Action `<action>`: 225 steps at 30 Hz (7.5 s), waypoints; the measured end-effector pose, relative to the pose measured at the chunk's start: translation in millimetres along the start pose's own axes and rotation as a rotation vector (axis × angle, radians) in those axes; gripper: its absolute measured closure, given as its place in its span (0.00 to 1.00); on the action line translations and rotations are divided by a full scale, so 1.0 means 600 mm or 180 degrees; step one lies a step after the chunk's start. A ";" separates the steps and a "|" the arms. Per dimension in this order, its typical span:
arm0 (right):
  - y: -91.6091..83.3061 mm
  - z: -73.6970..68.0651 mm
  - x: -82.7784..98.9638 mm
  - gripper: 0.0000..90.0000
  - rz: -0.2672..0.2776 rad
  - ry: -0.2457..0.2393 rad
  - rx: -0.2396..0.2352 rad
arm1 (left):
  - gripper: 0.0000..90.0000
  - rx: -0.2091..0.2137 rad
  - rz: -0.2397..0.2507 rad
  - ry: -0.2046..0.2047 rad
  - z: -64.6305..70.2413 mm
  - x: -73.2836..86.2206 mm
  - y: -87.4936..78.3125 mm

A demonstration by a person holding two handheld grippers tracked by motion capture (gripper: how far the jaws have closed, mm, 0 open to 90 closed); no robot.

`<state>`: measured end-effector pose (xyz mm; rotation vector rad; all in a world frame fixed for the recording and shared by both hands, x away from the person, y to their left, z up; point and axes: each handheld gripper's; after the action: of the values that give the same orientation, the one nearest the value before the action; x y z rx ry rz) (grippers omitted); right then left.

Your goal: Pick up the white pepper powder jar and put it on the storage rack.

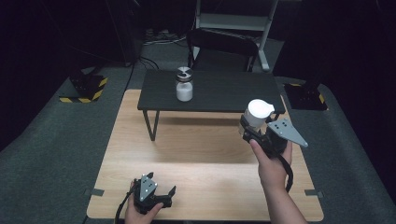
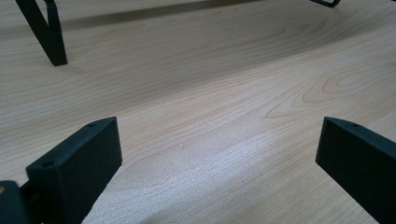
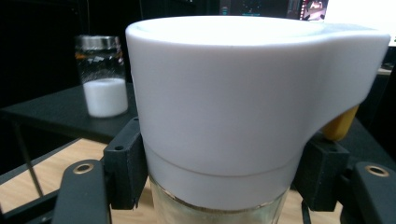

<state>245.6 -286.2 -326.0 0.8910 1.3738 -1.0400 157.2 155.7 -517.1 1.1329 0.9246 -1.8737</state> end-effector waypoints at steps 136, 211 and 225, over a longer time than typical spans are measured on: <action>0.128 0.037 -0.020 0.00 -0.0015 0.0092 0.0018 | 0.01 0.0061 0.0062 -0.0023 -0.010 0.003 -0.007; -0.111 0.083 0.218 0.00 -0.0188 0.0245 -0.0315 | 0.01 0.0036 0.0057 -0.0009 -0.007 0.003 -0.007; -0.128 0.090 0.257 0.00 -0.0470 0.0227 -0.0224 | 0.01 0.0033 0.0057 -0.0024 -0.007 0.003 -0.006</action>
<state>179.1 -370.6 -470.9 0.7905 1.5452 -1.0731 154.9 160.7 -519.5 1.1362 0.8986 -1.8691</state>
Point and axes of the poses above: each handheld gripper's, and its own axes: y roughly forward along the jaws, x roughly out of its underside, z roughly to its right, and after that the axes turned 3 degrees about x, right-handed
